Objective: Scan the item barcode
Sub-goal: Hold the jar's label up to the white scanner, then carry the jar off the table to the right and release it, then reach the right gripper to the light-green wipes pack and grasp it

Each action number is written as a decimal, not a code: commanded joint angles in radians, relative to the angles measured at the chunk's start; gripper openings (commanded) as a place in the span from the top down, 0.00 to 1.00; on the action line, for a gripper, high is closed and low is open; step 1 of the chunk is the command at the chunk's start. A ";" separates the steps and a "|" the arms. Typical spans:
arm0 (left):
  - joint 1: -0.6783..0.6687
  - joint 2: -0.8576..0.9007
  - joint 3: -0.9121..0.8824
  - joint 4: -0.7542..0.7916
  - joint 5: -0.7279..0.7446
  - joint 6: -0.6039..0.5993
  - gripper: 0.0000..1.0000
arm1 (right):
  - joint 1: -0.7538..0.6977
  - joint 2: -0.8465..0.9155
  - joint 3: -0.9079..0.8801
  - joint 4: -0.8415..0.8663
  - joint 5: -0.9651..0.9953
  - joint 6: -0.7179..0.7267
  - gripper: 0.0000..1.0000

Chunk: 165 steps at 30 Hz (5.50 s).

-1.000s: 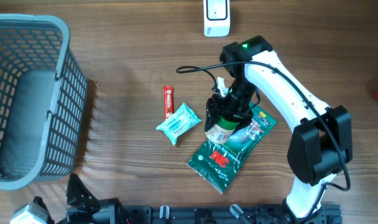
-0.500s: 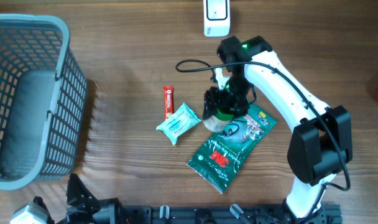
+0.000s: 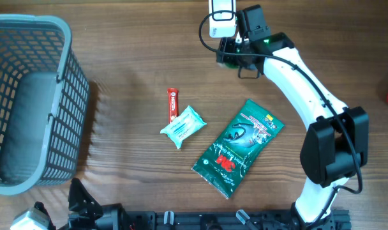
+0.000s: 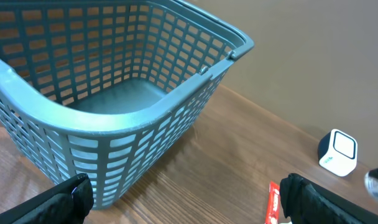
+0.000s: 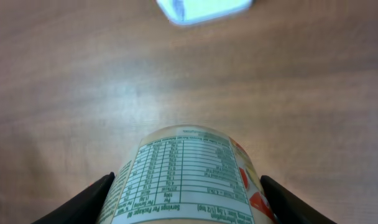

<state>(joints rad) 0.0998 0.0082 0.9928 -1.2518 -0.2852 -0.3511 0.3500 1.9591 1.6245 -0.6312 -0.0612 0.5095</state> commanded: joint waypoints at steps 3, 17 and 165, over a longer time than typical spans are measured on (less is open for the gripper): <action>-0.003 -0.003 0.002 0.004 0.008 -0.005 0.00 | 0.004 -0.019 0.006 0.134 0.185 0.013 0.38; -0.003 -0.003 0.002 0.004 0.008 -0.005 0.00 | 0.005 0.201 0.006 0.758 0.226 -0.178 0.37; -0.003 -0.003 0.002 0.004 0.008 -0.005 0.00 | 0.108 -0.209 -0.718 0.414 -1.486 1.012 0.96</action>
<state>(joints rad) 0.0998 0.0082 0.9928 -1.2510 -0.2855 -0.3511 0.4618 1.7782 0.9089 -0.2279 -1.3613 1.4891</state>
